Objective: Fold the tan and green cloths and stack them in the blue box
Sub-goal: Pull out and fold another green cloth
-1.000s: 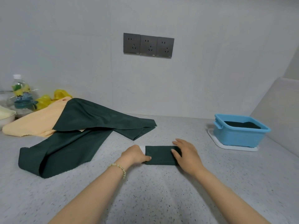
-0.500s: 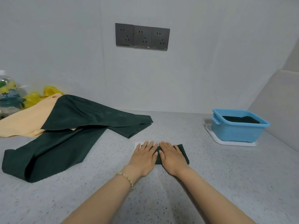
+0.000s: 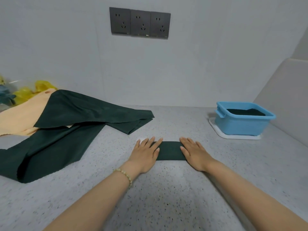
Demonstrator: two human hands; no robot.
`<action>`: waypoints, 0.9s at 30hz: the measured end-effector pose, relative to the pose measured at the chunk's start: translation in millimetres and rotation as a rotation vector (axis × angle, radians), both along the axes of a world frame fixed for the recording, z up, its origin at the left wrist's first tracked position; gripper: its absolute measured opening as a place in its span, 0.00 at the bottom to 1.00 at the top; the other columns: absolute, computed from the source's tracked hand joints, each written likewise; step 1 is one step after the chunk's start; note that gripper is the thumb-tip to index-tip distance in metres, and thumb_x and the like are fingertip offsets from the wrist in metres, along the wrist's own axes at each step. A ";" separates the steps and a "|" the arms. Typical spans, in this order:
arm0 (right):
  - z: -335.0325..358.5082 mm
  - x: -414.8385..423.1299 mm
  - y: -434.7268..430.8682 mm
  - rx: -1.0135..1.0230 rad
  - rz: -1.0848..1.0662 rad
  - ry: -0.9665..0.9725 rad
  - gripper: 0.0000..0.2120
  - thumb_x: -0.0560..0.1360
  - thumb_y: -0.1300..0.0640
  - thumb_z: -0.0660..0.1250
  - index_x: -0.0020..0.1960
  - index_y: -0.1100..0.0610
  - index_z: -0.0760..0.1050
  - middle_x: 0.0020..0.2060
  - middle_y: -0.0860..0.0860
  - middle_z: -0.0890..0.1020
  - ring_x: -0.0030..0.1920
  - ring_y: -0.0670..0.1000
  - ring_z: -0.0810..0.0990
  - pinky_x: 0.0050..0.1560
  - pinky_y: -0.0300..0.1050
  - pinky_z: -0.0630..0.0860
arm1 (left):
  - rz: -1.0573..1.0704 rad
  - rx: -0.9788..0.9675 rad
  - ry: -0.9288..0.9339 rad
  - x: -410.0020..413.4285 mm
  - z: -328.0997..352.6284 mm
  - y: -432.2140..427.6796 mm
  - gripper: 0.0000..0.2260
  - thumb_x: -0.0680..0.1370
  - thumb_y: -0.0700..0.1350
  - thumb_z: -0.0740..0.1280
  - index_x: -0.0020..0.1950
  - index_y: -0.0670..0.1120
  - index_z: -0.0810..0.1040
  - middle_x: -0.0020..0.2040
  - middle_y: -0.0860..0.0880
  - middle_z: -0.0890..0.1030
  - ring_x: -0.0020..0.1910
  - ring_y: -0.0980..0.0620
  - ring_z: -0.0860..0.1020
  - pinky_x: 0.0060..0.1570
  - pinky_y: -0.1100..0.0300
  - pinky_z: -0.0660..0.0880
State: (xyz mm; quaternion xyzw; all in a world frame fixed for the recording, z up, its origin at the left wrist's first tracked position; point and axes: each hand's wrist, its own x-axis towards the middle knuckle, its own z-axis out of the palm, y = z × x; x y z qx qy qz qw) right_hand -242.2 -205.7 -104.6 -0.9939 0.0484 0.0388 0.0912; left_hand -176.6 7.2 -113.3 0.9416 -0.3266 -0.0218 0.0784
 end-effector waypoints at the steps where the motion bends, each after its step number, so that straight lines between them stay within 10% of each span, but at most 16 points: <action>1: 0.8 0.2 0.2 0.013 -0.003 0.012 0.25 0.83 0.46 0.39 0.78 0.52 0.42 0.77 0.47 0.47 0.77 0.47 0.44 0.76 0.47 0.40 | 0.001 0.009 0.002 -0.3 0.0 -0.1 0.22 0.84 0.53 0.40 0.78 0.58 0.42 0.79 0.52 0.47 0.77 0.50 0.47 0.75 0.49 0.40; 8: 30.4 -6.1 2.6 0.630 -0.347 -0.239 0.29 0.81 0.45 0.54 0.76 0.59 0.54 0.74 0.56 0.61 0.72 0.55 0.64 0.71 0.50 0.59 | 0.107 0.071 0.027 1.3 20.0 -10.2 0.22 0.83 0.56 0.42 0.77 0.56 0.54 0.76 0.49 0.59 0.71 0.45 0.58 0.69 0.50 0.52; 12: 37.9 -13.7 7.4 0.886 -0.569 -0.168 0.24 0.80 0.48 0.60 0.67 0.65 0.66 0.55 0.59 0.80 0.53 0.56 0.80 0.62 0.51 0.73 | 0.111 -0.047 0.134 7.3 36.7 -14.5 0.22 0.83 0.48 0.42 0.65 0.50 0.73 0.65 0.47 0.73 0.62 0.44 0.65 0.61 0.53 0.59; 19: 42.8 -6.2 56.5 1.513 -0.561 -0.093 0.13 0.77 0.63 0.66 0.60 0.65 0.72 0.51 0.59 0.81 0.51 0.55 0.81 0.46 0.44 0.80 | 0.039 -0.453 0.489 -3.4 35.9 -12.9 0.19 0.84 0.47 0.51 0.57 0.39 0.77 0.48 0.41 0.79 0.43 0.46 0.75 0.40 0.57 0.72; 23: 47.8 -4.5 65.0 1.546 -0.487 -0.090 0.11 0.76 0.64 0.65 0.58 0.63 0.74 0.53 0.59 0.82 0.50 0.54 0.82 0.45 0.44 0.80 | 0.159 -0.664 0.511 -3.9 42.6 -14.5 0.18 0.82 0.52 0.57 0.64 0.41 0.73 0.59 0.45 0.78 0.55 0.49 0.77 0.54 0.60 0.72; 27: 70.8 -12.9 53.7 1.543 -0.274 -0.038 0.10 0.75 0.62 0.67 0.56 0.60 0.78 0.50 0.55 0.85 0.49 0.51 0.84 0.44 0.40 0.81 | 0.241 -1.094 1.154 0.8 72.2 -21.1 0.17 0.77 0.57 0.66 0.51 0.44 0.85 0.49 0.45 0.85 0.47 0.48 0.84 0.42 0.57 0.81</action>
